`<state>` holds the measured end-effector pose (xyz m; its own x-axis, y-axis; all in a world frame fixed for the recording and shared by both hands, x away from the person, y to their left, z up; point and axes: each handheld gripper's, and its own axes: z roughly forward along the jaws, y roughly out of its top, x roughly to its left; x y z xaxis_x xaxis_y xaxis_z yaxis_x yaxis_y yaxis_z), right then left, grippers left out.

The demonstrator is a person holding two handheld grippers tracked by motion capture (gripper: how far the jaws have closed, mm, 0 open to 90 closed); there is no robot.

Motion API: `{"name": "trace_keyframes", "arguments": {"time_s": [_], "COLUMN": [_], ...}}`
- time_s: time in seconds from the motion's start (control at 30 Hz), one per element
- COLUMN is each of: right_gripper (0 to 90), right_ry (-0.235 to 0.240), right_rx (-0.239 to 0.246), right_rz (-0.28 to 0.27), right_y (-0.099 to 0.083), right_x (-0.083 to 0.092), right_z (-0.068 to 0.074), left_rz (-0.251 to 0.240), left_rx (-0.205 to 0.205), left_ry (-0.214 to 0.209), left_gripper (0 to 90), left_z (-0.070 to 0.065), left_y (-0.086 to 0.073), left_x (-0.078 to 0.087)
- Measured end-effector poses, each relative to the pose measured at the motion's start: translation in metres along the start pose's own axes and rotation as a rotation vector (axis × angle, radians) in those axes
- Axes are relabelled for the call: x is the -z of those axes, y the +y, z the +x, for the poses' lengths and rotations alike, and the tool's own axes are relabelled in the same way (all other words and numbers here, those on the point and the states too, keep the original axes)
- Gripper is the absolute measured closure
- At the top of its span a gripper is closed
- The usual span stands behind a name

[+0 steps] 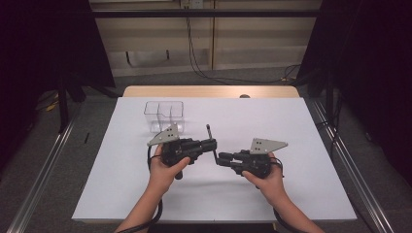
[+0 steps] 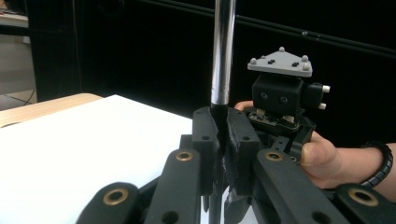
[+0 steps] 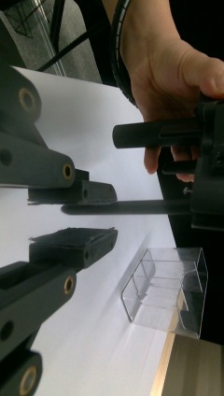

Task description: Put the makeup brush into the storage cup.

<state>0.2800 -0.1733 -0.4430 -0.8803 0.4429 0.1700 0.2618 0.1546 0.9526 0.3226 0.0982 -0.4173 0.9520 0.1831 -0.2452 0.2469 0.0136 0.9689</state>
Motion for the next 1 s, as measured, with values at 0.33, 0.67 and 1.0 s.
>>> {"name": "trace_keyframes", "arguments": {"time_s": [0.33,0.67,1.0], "right_gripper": [56.3,40.6,21.3], "right_ry": [-0.047,-0.07,-0.091], "right_rx": [0.022,0.031,0.03], "right_rz": [-0.008,-0.01,0.005], "right_y": [-0.001,-0.001,-0.002], "right_x": [0.006,0.013,0.021], "right_z": [-0.003,-0.004,-0.006], "left_rz": [0.004,0.011,0.016], "left_rx": [-0.016,-0.019,-0.022], "left_ry": [0.014,0.021,0.036], "left_gripper": [83.6,83.6,83.6], "left_z": [0.0,0.002,0.003], "left_y": [0.002,0.001,0.0], "left_x": [0.007,0.012,0.018]}}
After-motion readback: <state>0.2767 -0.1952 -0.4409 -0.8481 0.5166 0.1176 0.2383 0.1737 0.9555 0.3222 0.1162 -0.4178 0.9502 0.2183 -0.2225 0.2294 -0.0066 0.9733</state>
